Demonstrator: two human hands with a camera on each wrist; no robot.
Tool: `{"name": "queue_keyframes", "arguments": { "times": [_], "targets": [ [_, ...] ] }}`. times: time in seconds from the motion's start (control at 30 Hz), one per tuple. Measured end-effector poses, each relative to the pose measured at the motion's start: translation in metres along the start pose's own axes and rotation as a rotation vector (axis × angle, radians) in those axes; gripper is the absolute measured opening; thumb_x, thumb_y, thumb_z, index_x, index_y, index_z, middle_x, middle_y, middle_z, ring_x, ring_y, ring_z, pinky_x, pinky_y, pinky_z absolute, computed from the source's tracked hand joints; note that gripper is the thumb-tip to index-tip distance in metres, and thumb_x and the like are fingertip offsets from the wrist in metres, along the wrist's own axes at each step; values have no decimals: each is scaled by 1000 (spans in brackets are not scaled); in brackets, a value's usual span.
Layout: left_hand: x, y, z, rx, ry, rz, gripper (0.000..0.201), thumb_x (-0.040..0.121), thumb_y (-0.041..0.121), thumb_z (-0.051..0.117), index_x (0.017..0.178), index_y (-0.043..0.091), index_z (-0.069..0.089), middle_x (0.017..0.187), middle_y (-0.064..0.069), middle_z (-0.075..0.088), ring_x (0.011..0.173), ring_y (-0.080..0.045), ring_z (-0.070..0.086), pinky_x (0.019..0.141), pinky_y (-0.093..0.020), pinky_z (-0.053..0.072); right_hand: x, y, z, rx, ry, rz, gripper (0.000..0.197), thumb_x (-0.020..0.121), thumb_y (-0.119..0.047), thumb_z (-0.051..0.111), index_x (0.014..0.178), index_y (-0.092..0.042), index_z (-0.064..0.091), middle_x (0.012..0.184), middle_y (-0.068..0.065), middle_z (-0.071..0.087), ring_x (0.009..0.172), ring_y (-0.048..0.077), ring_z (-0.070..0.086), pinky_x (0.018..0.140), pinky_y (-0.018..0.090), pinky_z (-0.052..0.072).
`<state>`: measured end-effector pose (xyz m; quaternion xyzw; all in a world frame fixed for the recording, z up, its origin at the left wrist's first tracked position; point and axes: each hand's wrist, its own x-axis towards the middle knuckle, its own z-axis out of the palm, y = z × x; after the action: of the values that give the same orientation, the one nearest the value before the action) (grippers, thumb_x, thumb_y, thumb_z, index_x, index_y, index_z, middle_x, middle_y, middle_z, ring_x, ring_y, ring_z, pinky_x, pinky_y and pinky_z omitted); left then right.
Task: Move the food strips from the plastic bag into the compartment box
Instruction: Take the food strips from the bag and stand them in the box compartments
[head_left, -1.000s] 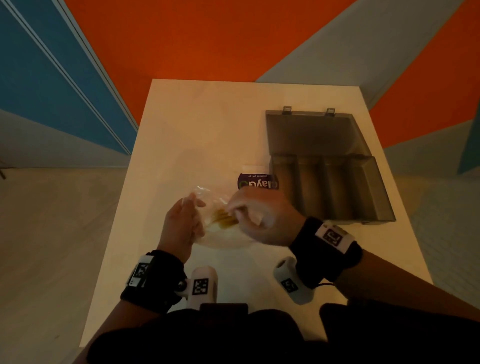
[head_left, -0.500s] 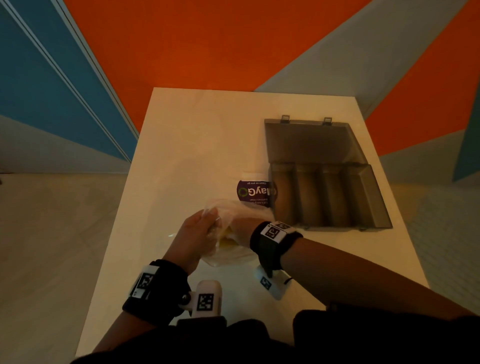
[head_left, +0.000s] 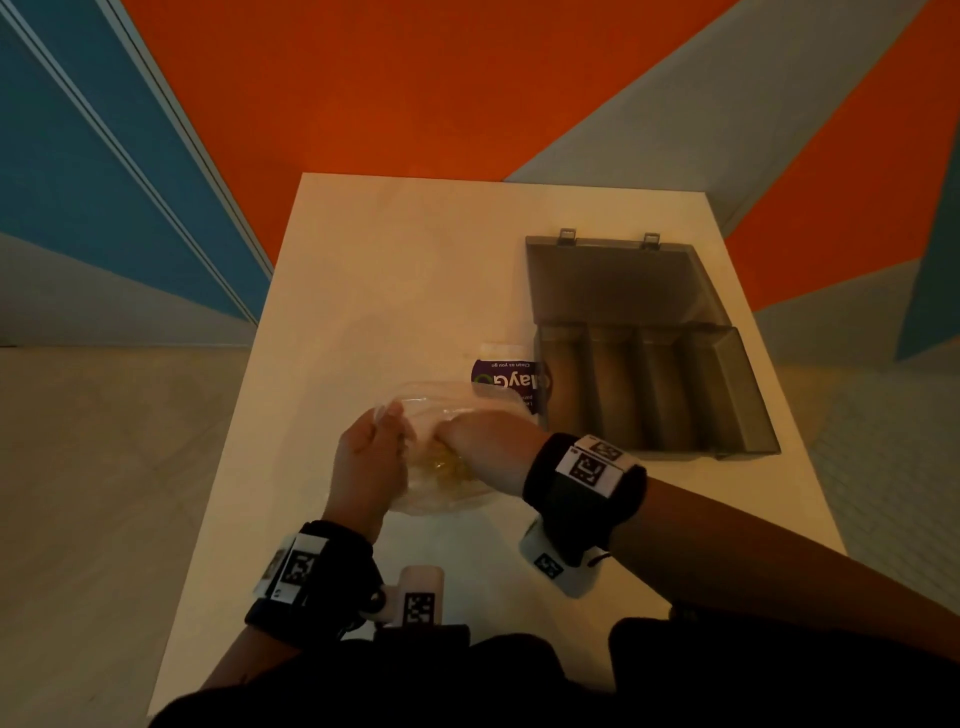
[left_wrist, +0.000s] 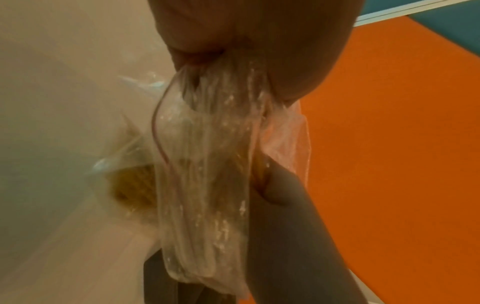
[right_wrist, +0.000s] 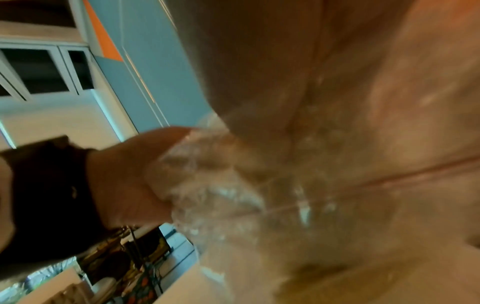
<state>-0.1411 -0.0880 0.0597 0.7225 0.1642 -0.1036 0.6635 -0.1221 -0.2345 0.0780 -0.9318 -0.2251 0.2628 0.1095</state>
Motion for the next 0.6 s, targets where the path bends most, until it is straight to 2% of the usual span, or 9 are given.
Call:
{"name": "queue_keyframes", "arguments": {
  "times": [0.07, 0.17, 0.23, 0.33, 0.4, 0.5, 0.6],
  "targets": [
    [2, 1, -4, 36, 11, 17, 37, 97, 30, 42, 65, 15, 50, 41, 8, 38, 41, -14, 34, 44, -26, 29, -6, 5, -5, 18, 71, -88, 30, 93, -12, 47, 116, -24, 60, 118, 2, 65, 112, 23, 57, 105, 49, 38],
    [6, 0, -12, 59, 38, 31, 37, 97, 31, 43, 64, 15, 50, 41, 7, 38, 40, -13, 34, 48, -28, 29, -21, 14, -20, 232, 74, -187, 39, 97, -4, 40, 129, -19, 56, 136, 4, 56, 124, 20, 50, 110, 34, 35],
    [8, 0, -14, 35, 43, 7, 37, 96, 32, 44, 63, 16, 50, 44, 5, 37, 39, -14, 34, 47, -28, 29, -33, 18, -26, 314, 132, -185, 39, 99, -4, 38, 131, -17, 54, 139, 4, 54, 126, 18, 48, 108, 29, 36],
    [7, 3, -11, -38, 19, -69, 36, 97, 32, 44, 65, 14, 50, 43, 5, 36, 36, -11, 32, 41, -21, 27, -39, 19, -25, 364, 233, -185, 35, 98, -6, 40, 128, -15, 55, 135, 6, 56, 124, 18, 49, 98, 15, 31],
    [7, 5, -11, -55, 9, -88, 36, 97, 31, 44, 67, 13, 50, 41, 7, 35, 34, -9, 32, 38, -18, 26, -43, 20, -24, 433, 309, -201, 35, 96, -3, 42, 126, -13, 57, 131, 7, 58, 121, 20, 51, 99, 17, 32],
    [8, 5, -14, -77, 15, -100, 35, 97, 28, 44, 65, 14, 49, 40, 8, 35, 32, -9, 31, 38, -16, 24, -47, 24, -28, 534, 451, -203, 35, 93, -2, 44, 124, -10, 59, 124, 9, 63, 116, 21, 57, 102, 27, 41],
    [11, 2, -17, -96, 7, -105, 36, 97, 30, 44, 64, 15, 50, 43, 6, 34, 33, -10, 29, 39, -19, 22, -48, 19, -33, 737, 499, -192, 27, 99, -10, 42, 119, -15, 60, 116, 6, 66, 108, 19, 61, 96, 24, 48]
  ]
}}
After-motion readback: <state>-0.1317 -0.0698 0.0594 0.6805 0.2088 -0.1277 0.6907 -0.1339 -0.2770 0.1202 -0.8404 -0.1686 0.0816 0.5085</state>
